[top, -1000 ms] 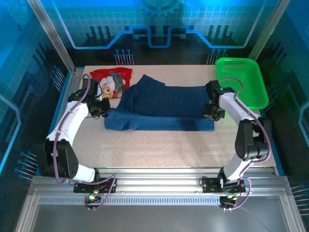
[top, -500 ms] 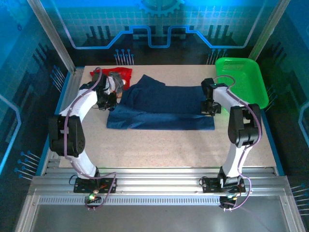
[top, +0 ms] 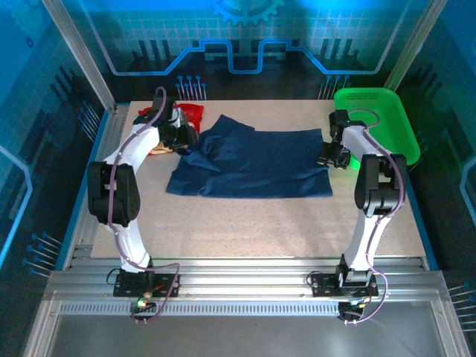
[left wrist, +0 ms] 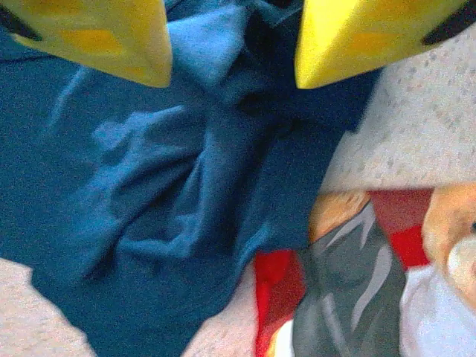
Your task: Fold and stack the t-shirts
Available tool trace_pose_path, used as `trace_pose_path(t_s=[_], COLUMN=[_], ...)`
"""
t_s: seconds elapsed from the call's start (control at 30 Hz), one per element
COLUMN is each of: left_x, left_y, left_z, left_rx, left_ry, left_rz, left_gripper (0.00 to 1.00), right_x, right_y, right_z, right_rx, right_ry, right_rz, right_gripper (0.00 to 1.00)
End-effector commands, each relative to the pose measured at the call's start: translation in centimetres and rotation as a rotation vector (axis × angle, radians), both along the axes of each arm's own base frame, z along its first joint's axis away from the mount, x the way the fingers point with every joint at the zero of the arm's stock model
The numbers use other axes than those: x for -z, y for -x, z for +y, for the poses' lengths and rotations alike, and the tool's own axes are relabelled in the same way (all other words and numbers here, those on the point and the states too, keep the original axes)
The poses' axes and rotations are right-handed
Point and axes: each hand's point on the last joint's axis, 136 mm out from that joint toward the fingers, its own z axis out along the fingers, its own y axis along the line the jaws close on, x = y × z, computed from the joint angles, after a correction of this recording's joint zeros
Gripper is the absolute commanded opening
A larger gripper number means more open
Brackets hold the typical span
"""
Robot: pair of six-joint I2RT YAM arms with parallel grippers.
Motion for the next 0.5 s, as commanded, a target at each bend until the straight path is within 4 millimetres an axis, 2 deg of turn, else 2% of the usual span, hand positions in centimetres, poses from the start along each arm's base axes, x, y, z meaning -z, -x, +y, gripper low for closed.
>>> trace_pose_path(t_s=[0.0, 0.03, 0.07, 0.17, 0.27, 0.33, 0.4, 0.47], left_x=[-2.4, -3.3, -4.0, -3.8, -1.1, 1.1, 3.1, 5.0], left_y=[1.0, 2.0, 3.1, 8.0, 13.2, 15.8, 17.1, 17.3], left_z=[-0.3, 0.4, 1.2, 3.6, 4.1, 4.2, 3.8, 3.8], left_rx=[-0.036, -0.073, -0.118, -0.253, -0.327, -0.359, -0.393, -0.426], left_ry=[0.068, 0.088, 0.111, 0.173, 0.213, 0.203, 0.239, 0.257], left_rz=[-0.025, -0.033, -0.039, 0.054, 0.19, 0.262, 0.299, 0.327], left_gripper=[0.76, 0.9, 0.99, 0.99, 0.99, 0.99, 0.98, 0.94], right_x=[-2.5, -3.2, -3.8, -4.3, -3.3, -2.3, -1.3, -0.3], right_y=[-0.1, 0.5, 1.3, 4.7, 8.3, 9.8, 10.2, 9.9], right_z=[2.0, 2.6, 3.1, 5.3, 7.3, 8.2, 9.2, 9.9], right_rx=[-0.029, -0.044, -0.055, -0.095, -0.118, -0.119, -0.127, -0.14], right_ry=[-0.086, -0.096, -0.1, -0.167, -0.207, -0.224, -0.25, -0.262], right_rz=[-0.08, -0.097, -0.106, -0.08, -0.029, -0.006, -0.006, 0.002], right_gripper=[0.62, 0.66, 0.7, 0.76, 0.77, 0.77, 0.77, 0.77])
